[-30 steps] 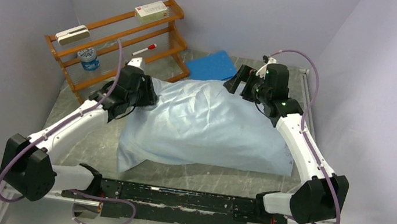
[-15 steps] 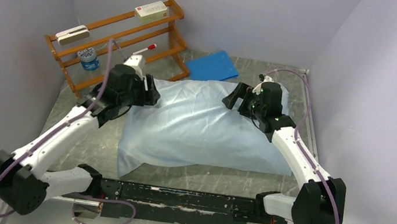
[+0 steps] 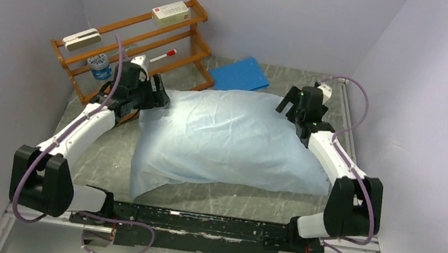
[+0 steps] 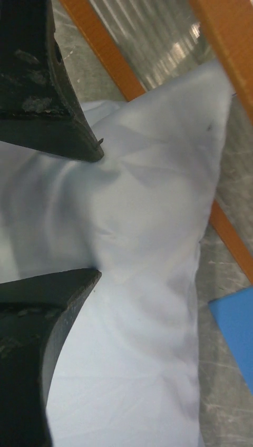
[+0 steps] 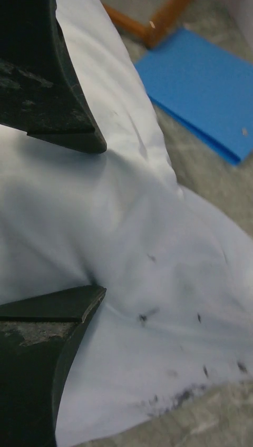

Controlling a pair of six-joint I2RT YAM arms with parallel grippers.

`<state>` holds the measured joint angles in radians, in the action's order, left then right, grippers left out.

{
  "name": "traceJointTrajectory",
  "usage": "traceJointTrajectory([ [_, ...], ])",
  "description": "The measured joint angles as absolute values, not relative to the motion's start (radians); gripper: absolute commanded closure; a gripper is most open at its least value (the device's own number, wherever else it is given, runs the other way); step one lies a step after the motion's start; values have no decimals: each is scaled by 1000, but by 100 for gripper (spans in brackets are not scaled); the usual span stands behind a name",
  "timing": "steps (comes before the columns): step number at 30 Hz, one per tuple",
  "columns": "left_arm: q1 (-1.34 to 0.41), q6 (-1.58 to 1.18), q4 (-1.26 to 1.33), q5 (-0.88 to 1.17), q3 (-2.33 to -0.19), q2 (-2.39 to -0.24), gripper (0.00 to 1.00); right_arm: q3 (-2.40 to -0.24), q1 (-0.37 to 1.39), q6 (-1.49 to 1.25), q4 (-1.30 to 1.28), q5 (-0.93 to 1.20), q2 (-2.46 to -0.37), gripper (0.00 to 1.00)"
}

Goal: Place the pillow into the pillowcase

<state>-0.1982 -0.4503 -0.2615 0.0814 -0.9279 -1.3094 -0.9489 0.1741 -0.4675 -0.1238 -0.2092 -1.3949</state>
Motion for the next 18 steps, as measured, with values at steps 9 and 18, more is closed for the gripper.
traceJointTrajectory([
  [9,-198,-370,-402,93,-1052,-1264,3,-1051,109,-444,-179,-337,-1501,0],
  [18,-213,-262,-538,174,-1138,-1156,3,-1242,335,-434,-340,-396,-1410,0],
])
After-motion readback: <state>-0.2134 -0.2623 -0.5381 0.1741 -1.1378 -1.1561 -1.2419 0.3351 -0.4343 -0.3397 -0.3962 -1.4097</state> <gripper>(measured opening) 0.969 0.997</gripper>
